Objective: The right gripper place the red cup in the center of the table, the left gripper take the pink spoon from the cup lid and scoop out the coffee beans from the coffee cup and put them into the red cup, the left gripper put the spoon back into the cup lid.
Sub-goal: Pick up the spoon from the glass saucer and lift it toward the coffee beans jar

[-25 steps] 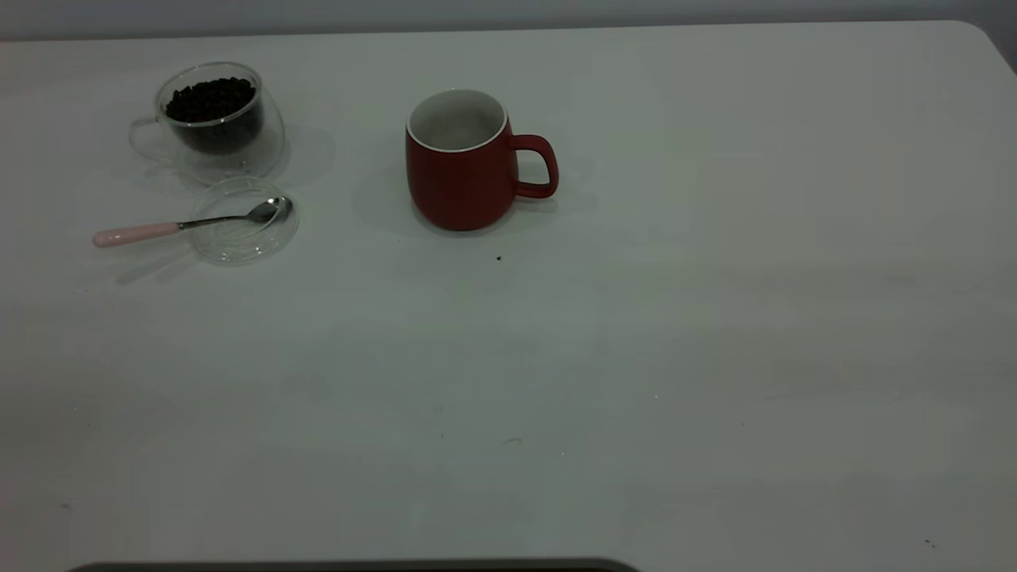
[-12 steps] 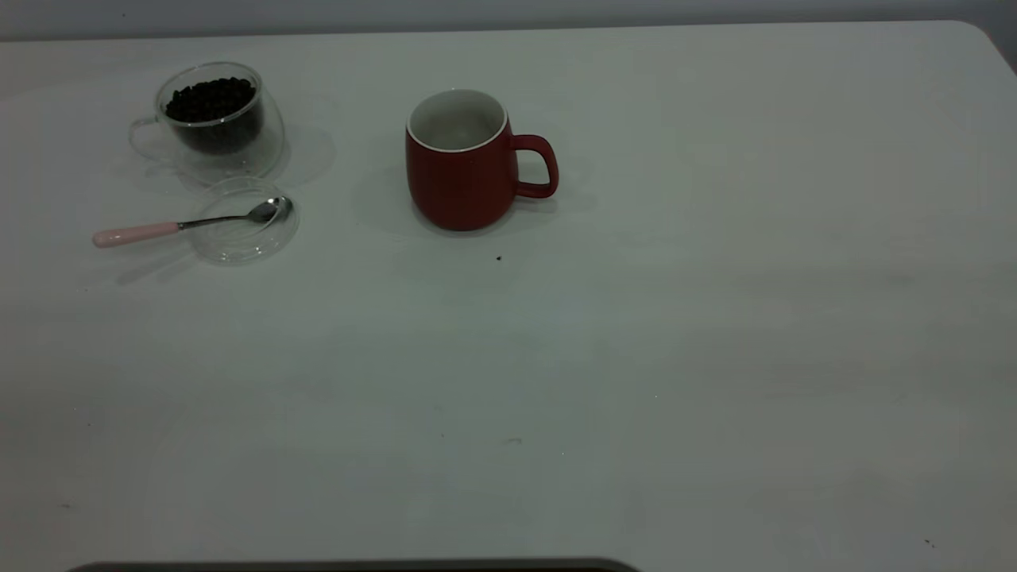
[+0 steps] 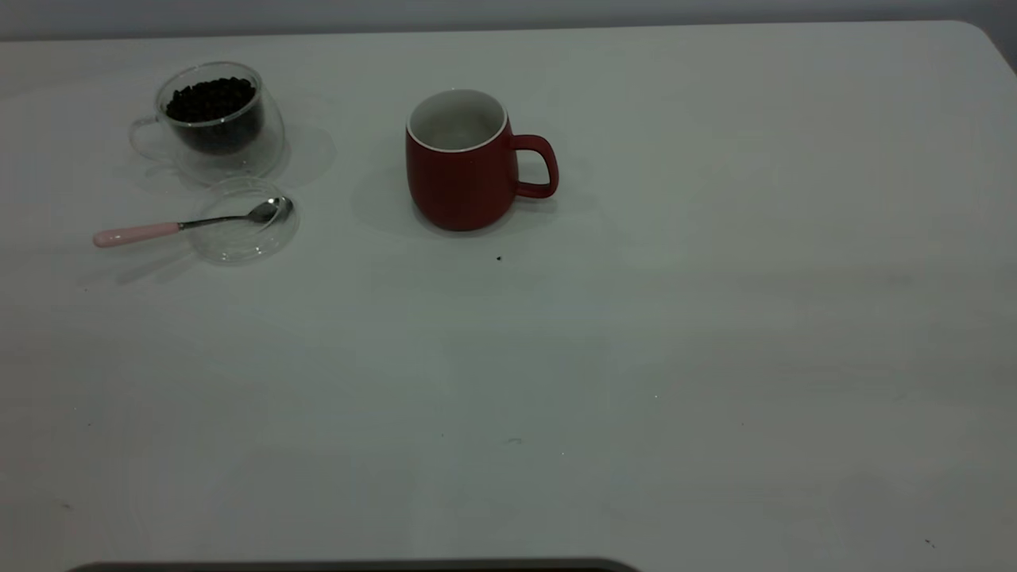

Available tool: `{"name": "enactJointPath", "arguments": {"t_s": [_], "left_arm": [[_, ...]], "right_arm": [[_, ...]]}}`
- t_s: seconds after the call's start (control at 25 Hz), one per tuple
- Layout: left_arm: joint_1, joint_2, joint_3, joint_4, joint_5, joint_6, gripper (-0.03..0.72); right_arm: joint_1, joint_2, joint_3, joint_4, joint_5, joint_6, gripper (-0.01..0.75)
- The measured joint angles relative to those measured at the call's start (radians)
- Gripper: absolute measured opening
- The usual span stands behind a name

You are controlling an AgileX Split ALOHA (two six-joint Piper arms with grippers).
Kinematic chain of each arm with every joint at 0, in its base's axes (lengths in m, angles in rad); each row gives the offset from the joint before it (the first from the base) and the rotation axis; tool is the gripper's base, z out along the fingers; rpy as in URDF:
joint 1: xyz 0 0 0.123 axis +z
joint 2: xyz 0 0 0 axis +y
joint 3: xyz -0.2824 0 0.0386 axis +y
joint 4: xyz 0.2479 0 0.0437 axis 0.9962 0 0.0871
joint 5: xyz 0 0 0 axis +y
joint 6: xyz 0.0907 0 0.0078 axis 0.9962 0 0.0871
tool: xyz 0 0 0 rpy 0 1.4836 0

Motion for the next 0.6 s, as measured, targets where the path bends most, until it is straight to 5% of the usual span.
{"name": "enactJointPath", "arguments": {"t_s": [0.36,0.6], "left_arm": [[0.010,0.664,-0.106,0.058,-0.277,-0.058,0.505],[0.184,1.043,-0.205,0.088,-0.376,-0.054,0.505]], "right_arm": [[0.000,0.000,0.000,0.000,0.000,0.000,0.452],[0.000,0.000,0.000,0.000,0.000,0.000,0.452]]}}
